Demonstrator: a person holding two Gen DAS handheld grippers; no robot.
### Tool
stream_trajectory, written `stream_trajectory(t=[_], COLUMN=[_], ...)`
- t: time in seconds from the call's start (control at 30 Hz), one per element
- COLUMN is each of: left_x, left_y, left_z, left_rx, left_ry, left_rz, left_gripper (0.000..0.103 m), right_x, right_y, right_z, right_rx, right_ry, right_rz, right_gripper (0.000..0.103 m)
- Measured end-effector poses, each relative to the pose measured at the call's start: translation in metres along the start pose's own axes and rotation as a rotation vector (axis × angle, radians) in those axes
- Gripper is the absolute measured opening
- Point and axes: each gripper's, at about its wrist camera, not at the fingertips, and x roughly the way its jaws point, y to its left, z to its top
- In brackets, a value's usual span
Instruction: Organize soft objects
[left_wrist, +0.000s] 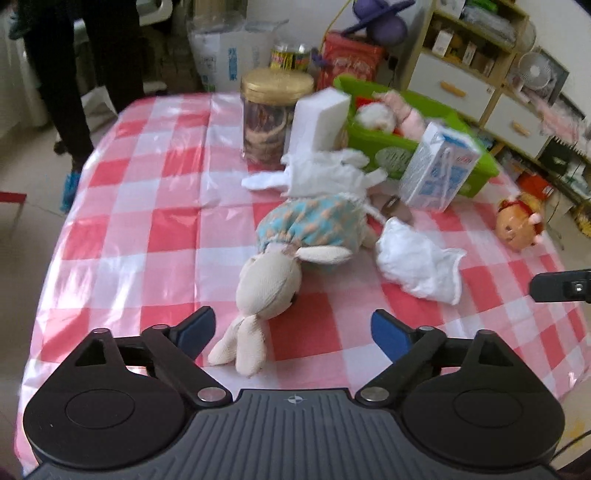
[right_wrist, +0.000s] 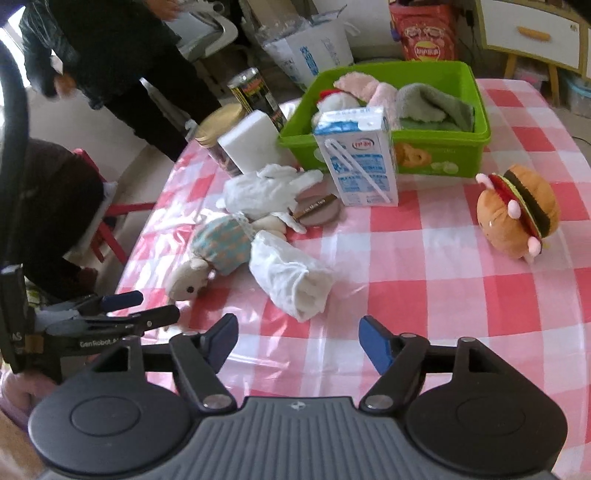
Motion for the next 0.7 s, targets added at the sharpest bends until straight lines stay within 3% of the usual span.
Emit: stream_trajectory(t=[0.23,0.43,0.7], left_x=[-0.020,-0.018,-0.016], left_y=[-0.012,-0.029,-0.039], left_z=[-0.011,0.007,0.028], left_rx=[-0.006,0.087,0.181], left_ry=[-0.041,0.001,-0.047], left_rz=[0.011,0.002,-0.044], left_gripper=[0.092,0.092,0.095], right_x=[-0.011,-0.012,-0.008], right_y=[0.004,0.013,0.020], right_z=[-0.005,0.004,0.014], right_rx=[-0.026,-0.059,-0.081], right_ry=[-0.027,0.007,-0.005], right_rz=[-0.017,-0.012,0.007], right_gripper=[0.050,0.050,0.055])
